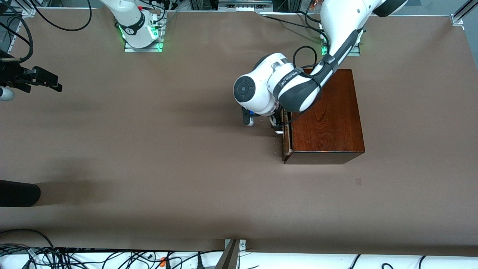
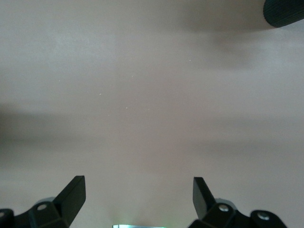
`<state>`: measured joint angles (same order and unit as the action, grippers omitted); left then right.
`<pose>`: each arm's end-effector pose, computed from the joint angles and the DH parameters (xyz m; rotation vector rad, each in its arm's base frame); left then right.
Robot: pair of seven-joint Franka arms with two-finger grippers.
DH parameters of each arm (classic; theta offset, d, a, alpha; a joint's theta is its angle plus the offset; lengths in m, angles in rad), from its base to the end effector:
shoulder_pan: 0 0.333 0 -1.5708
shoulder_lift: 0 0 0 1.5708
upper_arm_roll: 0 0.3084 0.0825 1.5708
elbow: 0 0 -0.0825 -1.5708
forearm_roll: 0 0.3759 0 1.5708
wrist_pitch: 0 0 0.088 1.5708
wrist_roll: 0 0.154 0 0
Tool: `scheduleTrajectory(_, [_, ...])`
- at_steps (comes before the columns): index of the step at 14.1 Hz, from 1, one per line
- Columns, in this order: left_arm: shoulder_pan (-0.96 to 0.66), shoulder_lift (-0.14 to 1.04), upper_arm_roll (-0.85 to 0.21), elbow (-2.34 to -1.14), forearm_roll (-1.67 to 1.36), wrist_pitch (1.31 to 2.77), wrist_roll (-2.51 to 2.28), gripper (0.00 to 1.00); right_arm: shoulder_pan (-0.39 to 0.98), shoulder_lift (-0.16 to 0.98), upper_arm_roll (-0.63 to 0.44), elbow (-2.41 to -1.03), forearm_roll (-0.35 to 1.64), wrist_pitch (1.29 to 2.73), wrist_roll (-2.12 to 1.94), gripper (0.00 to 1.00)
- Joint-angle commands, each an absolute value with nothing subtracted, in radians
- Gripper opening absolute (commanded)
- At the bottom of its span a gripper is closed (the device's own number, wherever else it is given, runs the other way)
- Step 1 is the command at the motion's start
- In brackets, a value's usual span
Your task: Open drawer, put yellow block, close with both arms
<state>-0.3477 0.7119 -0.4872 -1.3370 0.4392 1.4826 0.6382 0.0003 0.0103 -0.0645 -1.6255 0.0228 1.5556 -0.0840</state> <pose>0.5102 -0.3869 0.2690 -2.1079 2.0000 0.6968 0.5406 -0.0311 0.5379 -3.1111 -0.0299 0.1219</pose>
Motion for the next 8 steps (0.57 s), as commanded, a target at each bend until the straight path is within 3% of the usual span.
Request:
scheduleTrajectory(1, [-0.313,0.68,-0.48,-1.367,0.468,1.454,0.657,1.0,-0.018,0.011,-0.049,-1.618,0.038,1.545,-0.077,1.0])
scheduleTrajectory(4, [-0.316,0.681,-0.479,-1.356,0.466,1.459,0.64,1.0,-0.018,0.011,-0.051,-1.618,0.038,1.545,-0.075,1.0])
scheduleTrajectory(8, [-0.409,0.684,-0.499,-1.287,0.443,1.462,0.266,1.0,-0.02,0.011,-0.051,-1.618,0.038,1.545,-0.077,1.0])
